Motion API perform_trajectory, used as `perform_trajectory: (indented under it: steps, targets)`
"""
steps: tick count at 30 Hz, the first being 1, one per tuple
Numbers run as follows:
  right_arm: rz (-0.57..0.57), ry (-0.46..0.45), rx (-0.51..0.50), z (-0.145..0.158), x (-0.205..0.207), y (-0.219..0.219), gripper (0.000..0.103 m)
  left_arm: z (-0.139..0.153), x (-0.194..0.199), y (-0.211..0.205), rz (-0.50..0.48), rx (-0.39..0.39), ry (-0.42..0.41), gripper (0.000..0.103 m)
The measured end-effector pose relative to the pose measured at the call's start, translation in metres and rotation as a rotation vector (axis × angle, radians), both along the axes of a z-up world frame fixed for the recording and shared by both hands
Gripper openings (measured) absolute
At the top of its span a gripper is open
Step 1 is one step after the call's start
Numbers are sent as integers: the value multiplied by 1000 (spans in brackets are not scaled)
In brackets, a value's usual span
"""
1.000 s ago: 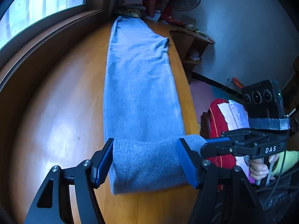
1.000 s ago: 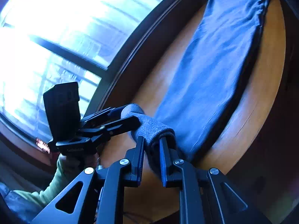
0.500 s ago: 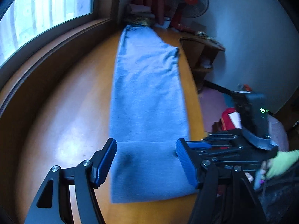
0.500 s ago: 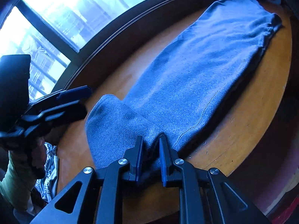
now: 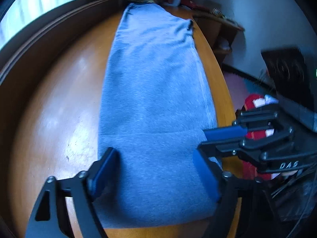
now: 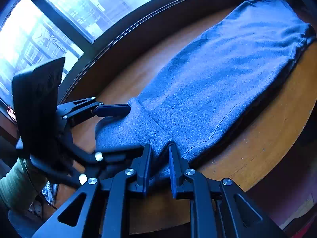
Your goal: Fold clothes
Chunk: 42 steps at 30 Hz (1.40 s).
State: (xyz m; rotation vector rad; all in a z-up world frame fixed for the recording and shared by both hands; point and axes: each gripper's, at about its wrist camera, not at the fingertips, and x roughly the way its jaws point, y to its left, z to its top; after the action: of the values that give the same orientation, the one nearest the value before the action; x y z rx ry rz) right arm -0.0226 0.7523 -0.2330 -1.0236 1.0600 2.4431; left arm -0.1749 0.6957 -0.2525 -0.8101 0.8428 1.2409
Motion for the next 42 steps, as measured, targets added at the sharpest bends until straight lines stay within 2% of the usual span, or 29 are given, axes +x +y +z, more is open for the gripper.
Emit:
perform_trajectory:
  steps: [3,8,11,18,24,29,31,34,37,42]
  targets:
    - [-26,-3,4,4,1,-2,20,4,-6,0,1,-12,-18,81]
    - [-107,-13,140,30,14,-16,40,25,-24,-15,-10,-4,17,81]
    - [-104,-27,189,38,20,-30,41,34,-42,-35,-19,30,50,81]
    - [-25,-95,209,36,23,-72,41,12,-55,-70,-116,41,96,81]
    - [57,-158,243,26,9,-102,41,0,-62,-73,-139,75,15,81]
    - [60,-204,305,17,-4,-114,41,-6,-64,-69,-179,90,-16,80]
    - [55,-226,332,13,-9,-118,41,-8,-62,-68,-202,90,-20,73]
    - [34,-256,377,10,-11,-123,36,-10,-56,-70,-239,99,-15,68]
    - [11,-274,395,10,-9,-124,22,-12,-48,-72,-259,110,13,68]
    - [5,-290,389,11,-4,-123,18,-9,-46,-73,-237,100,-44,68]
